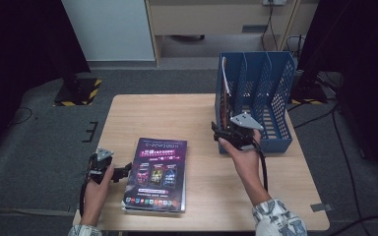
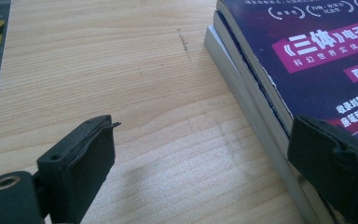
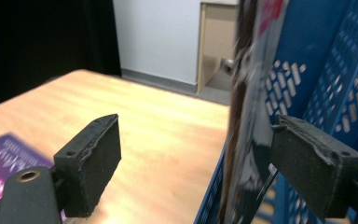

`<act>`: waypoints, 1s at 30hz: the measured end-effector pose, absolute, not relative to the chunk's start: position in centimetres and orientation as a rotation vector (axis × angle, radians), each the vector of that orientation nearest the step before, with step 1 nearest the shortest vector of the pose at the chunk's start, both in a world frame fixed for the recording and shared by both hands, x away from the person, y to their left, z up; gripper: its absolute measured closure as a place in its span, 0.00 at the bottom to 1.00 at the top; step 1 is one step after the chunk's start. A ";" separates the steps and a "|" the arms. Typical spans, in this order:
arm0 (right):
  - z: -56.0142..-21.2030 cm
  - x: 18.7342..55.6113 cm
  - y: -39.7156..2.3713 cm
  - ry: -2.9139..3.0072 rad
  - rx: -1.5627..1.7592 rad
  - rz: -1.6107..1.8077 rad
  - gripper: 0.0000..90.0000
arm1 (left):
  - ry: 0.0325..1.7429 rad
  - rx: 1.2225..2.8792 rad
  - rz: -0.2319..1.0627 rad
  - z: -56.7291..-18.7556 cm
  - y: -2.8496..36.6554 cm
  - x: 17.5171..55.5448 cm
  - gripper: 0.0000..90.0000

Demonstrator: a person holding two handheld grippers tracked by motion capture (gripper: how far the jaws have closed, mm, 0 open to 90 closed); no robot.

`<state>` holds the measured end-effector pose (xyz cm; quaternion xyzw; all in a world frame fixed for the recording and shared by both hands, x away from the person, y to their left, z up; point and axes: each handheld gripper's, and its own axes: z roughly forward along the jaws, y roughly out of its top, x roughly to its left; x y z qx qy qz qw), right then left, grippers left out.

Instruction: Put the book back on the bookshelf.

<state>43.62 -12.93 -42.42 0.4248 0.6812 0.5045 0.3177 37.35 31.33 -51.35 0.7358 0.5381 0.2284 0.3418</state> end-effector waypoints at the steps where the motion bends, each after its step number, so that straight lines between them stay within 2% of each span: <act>1: -42.7 43.2 -12.9 1.805 1.117 1.327 0.17 | 1.399 1.913 0.595 -51.3 31.3 37.3 0.08; 9: -45.5 39.7 -11.5 1.933 1.062 1.304 0.17 | 1.392 1.907 0.602 -51.0 31.2 37.0 0.09; 13: -46.3 38.0 -9.7 2.016 1.007 1.301 0.21 | 1.387 1.876 0.604 -50.4 31.3 36.4 0.09; 17: -46.5 37.5 -8.3 2.070 0.964 1.324 0.29 | 1.374 1.855 0.598 -50.0 31.2 35.8 0.10; 22: -47.1 37.1 -7.2 2.154 0.899 1.374 0.46 | 1.345 1.881 0.570 -49.6 30.8 35.2 0.14; 26: -47.4 37.1 -6.7 2.190 0.865 1.379 0.54 | 1.313 1.860 0.554 -49.1 30.6 34.2 0.14; 30: -47.4 37.0 -6.4 2.213 0.856 1.401 0.64 | 1.292 1.876 0.581 -48.8 30.3 33.5 0.23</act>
